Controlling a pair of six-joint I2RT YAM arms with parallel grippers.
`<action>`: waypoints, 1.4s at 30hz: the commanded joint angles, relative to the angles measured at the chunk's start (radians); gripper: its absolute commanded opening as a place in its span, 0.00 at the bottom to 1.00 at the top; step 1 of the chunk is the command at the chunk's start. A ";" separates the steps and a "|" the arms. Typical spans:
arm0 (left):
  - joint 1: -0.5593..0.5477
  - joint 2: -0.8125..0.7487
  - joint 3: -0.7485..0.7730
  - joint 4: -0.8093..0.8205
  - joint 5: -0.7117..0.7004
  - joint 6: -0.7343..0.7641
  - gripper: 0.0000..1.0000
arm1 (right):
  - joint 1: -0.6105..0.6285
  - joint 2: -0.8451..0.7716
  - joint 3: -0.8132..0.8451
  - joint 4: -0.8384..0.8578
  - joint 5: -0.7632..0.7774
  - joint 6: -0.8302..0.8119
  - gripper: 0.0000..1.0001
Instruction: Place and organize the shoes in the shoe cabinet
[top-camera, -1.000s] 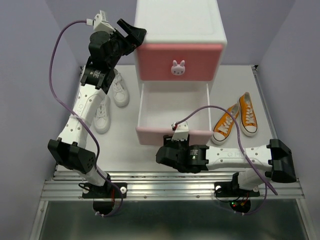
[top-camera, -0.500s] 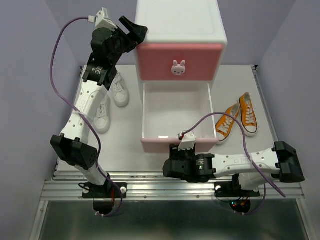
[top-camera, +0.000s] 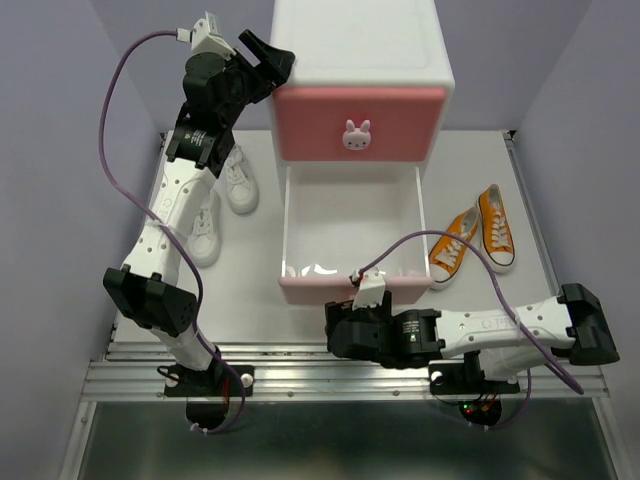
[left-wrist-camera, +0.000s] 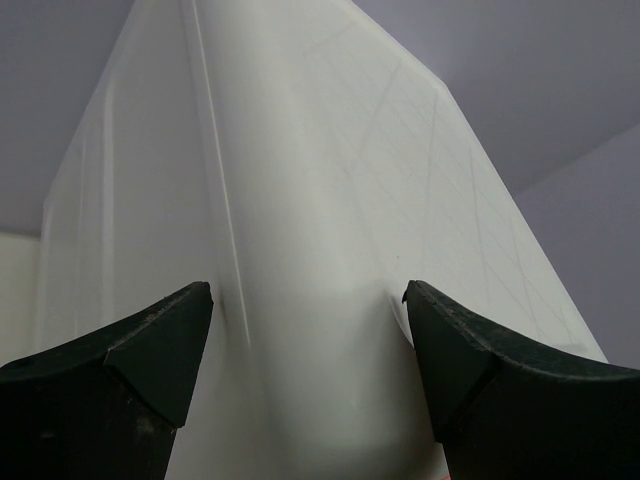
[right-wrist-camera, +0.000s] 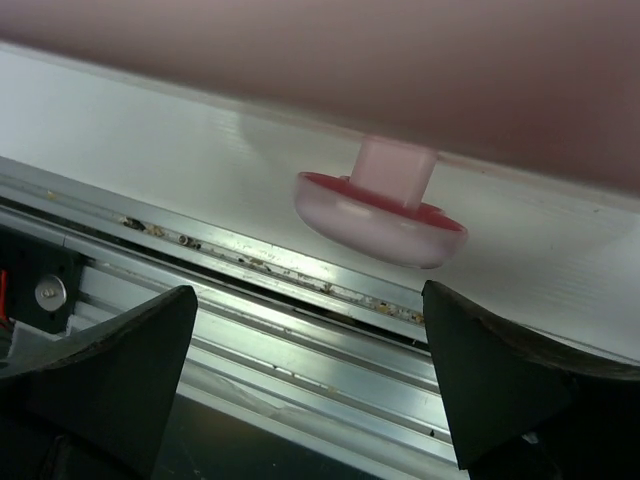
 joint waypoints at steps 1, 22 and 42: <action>0.009 0.081 -0.058 -0.296 -0.065 0.115 0.88 | 0.005 -0.013 0.054 -0.003 -0.038 -0.009 1.00; 0.011 0.098 0.020 -0.381 -0.022 0.096 0.88 | -0.120 -0.245 0.327 -0.230 0.263 0.080 1.00; 0.011 0.163 0.158 -0.479 -0.008 0.135 0.88 | -1.164 0.092 0.532 -0.245 -0.289 -0.353 1.00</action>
